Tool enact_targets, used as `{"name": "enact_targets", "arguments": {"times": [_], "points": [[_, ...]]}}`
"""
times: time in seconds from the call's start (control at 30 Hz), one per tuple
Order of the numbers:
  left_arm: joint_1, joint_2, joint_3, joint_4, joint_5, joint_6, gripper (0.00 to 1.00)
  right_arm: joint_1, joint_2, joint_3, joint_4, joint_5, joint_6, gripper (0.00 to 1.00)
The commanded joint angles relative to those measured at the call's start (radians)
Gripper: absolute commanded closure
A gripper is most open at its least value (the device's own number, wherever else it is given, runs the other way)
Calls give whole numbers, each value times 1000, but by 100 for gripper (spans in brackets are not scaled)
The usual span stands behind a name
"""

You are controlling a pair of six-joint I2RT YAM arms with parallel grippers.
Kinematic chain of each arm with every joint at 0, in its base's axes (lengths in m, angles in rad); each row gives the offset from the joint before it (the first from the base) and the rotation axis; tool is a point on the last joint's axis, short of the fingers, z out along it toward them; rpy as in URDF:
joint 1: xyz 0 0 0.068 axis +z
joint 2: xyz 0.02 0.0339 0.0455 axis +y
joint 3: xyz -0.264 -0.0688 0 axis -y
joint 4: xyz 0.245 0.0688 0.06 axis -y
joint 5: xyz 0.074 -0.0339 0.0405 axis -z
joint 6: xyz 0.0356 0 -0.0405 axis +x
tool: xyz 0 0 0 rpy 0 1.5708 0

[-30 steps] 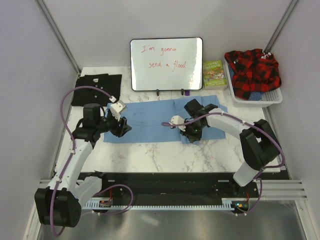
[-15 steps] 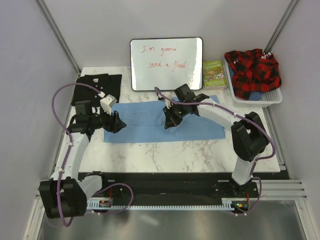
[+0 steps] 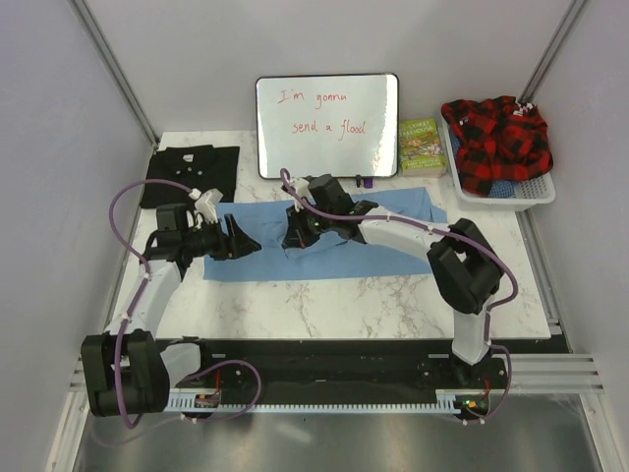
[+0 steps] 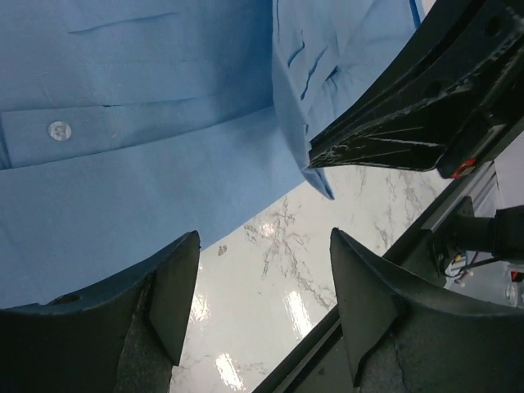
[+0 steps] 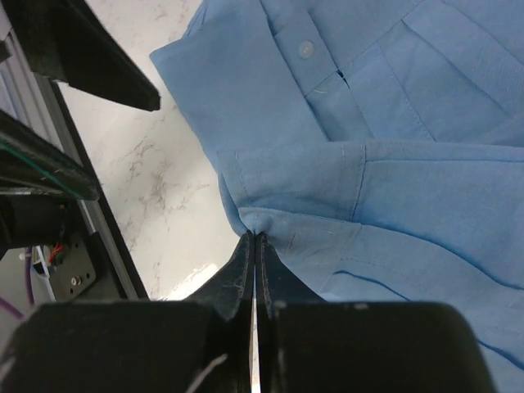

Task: Fold and stack the long sleeve shirts
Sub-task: Fold the shirt

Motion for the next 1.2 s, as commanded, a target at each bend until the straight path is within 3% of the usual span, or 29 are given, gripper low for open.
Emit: {"name": "enact_targets", "arguments": {"times": [0.0, 0.17, 0.27, 0.6, 0.97, 1.17], "points": [[6, -28, 24, 60, -135, -83, 28, 21, 65, 60, 119, 79, 108, 100], [25, -26, 82, -7, -313, -34, 29, 43, 116, 89, 168, 119, 158, 100], [61, -11, 108, -24, -349, -5, 28, 61, 134, 112, 183, 140, 187, 100], [118, 66, 184, -76, -318, 58, 28, 96, 231, 245, 177, 206, 217, 100], [130, 132, 210, -119, -297, 104, 29, 127, 288, 262, 234, 194, 310, 100], [128, 205, 201, -101, -134, 57, 41, 125, 292, 279, 237, 148, 275, 100]]}}
